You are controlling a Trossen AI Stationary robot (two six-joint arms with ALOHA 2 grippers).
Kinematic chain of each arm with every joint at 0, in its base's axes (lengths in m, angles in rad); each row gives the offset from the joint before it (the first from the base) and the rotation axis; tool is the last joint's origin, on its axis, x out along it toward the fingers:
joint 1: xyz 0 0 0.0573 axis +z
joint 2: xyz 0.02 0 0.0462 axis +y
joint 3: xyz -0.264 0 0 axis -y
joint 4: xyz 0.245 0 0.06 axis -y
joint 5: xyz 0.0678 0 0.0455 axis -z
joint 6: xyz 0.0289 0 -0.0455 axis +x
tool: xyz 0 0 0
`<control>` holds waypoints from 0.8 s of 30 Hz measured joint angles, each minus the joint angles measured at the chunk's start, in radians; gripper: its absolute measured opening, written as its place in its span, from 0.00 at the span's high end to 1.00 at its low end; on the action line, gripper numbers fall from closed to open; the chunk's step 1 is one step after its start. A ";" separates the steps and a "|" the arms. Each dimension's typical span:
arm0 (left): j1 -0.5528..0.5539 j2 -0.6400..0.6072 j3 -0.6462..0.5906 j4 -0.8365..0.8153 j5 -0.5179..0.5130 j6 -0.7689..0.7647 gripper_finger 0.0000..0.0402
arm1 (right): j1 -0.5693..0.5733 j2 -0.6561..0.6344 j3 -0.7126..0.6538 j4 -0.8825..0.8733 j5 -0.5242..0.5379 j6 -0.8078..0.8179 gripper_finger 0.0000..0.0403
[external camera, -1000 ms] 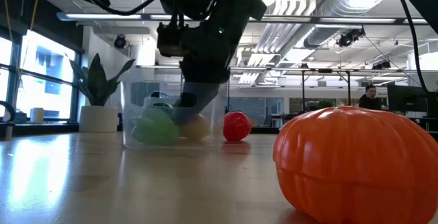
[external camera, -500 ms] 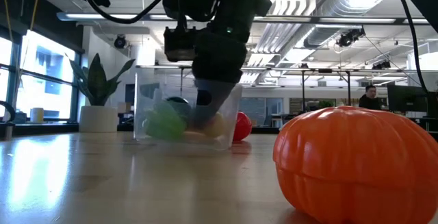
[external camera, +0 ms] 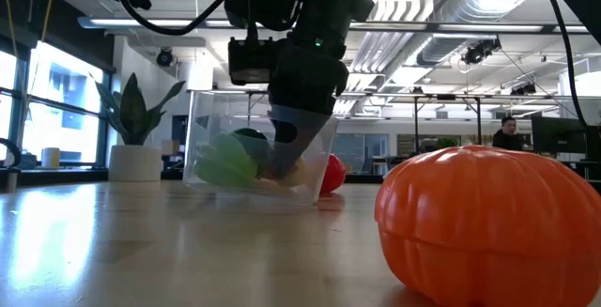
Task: Pick and placing Produce into tupperware
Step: Put the strawberry into the bin
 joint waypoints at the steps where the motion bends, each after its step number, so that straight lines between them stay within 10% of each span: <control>1: 0.000 0.000 0.000 0.000 0.000 0.000 0.79 | 0.000 0.000 0.000 0.000 0.000 -0.003 0.64; 24: 0.000 0.000 0.000 0.000 0.000 0.000 0.79 | 0.003 0.000 -0.001 0.018 -0.003 -0.020 0.63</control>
